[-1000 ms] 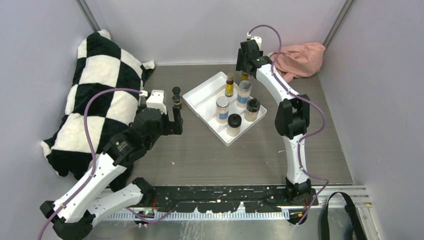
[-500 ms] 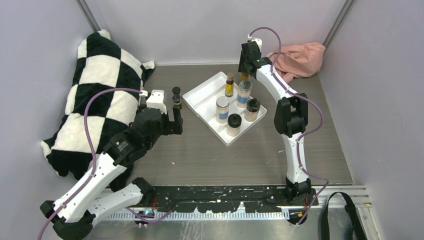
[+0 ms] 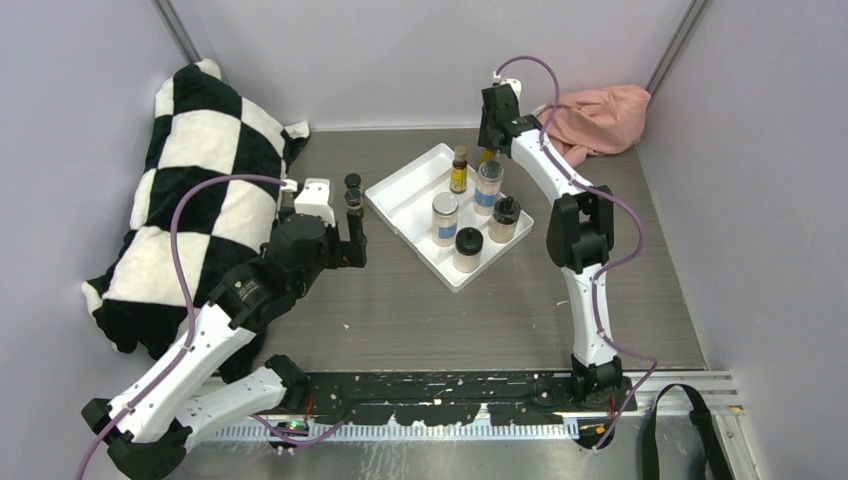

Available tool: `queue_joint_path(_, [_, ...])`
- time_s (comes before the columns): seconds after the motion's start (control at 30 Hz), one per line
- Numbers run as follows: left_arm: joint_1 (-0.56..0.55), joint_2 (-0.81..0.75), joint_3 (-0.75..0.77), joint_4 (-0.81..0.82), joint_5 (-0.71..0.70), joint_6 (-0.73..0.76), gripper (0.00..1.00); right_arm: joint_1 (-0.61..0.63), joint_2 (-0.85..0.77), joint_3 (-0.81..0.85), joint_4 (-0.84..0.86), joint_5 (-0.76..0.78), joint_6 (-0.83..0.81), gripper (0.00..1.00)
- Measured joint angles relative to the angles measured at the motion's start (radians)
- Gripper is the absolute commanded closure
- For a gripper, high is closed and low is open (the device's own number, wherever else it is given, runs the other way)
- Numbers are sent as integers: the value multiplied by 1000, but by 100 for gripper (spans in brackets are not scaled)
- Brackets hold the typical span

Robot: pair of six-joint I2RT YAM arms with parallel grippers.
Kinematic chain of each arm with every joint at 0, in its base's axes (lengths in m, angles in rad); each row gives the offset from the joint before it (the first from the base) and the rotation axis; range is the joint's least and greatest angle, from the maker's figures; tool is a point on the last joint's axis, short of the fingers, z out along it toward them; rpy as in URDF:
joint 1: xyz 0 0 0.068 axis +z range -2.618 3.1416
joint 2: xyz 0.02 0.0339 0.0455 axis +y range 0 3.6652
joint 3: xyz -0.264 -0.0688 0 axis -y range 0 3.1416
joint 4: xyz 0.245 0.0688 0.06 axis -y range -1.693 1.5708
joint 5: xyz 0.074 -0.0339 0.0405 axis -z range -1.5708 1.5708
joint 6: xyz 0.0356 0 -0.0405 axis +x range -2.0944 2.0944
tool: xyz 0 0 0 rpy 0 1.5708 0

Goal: Organize the condiment bottles
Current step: Pick up the bottle from the center of the board.

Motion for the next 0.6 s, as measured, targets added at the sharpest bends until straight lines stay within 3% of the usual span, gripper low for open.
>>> queue_joint_path(0.6, [0,0,0,1,0,0,4,0,-8,-10,0,8,-56,99])
